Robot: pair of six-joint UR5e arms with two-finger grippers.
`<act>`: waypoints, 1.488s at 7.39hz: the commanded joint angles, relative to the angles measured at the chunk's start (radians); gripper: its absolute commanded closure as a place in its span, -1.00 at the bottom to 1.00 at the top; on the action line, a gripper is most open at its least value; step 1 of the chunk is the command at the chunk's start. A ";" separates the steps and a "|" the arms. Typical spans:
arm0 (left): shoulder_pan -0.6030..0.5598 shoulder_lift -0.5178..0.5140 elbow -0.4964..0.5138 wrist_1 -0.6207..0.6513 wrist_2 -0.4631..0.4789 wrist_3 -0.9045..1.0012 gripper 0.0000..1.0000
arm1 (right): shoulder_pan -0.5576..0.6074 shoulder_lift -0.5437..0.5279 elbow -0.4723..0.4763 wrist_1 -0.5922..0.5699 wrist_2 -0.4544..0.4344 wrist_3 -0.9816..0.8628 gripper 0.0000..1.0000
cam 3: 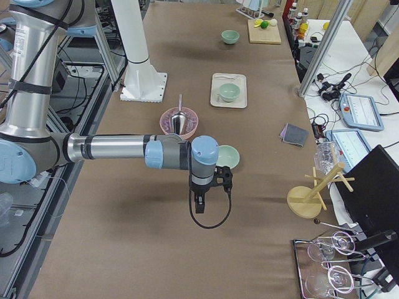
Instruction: Stack green bowls together
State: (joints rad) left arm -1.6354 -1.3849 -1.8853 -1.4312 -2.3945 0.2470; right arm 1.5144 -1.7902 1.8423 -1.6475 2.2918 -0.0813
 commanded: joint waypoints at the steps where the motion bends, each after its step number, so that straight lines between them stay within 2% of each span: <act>1: 0.000 0.000 0.002 -0.011 0.003 0.000 -0.97 | 0.000 0.000 0.000 0.002 0.000 0.000 -1.00; 4: -0.001 -0.029 -0.002 -0.011 0.003 0.000 -0.97 | 0.001 0.002 0.005 0.003 -0.005 -0.005 -1.00; 5: -0.004 -0.037 -0.041 -0.023 0.005 0.000 -0.97 | 0.001 0.005 0.011 0.005 -0.003 -0.003 -1.00; 6: -0.006 -0.036 -0.058 -0.056 0.000 0.000 -0.97 | 0.001 0.009 0.021 0.033 -0.005 -0.005 -1.00; 7: -0.004 -0.039 -0.048 -0.064 0.003 -0.008 -0.97 | 0.001 0.000 0.015 0.158 -0.008 0.004 -1.00; 9: -0.006 -0.058 -0.055 -0.066 0.008 -0.012 -0.97 | 0.003 0.006 0.015 0.195 -0.011 0.005 -1.00; 11: -0.006 -0.121 0.012 -0.070 -0.004 -0.079 -0.97 | 0.001 0.015 0.024 0.195 0.007 0.061 -1.00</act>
State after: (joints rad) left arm -1.6413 -1.4759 -1.9094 -1.4971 -2.3899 0.2169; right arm 1.5162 -1.7809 1.8589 -1.4561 2.2832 -0.0628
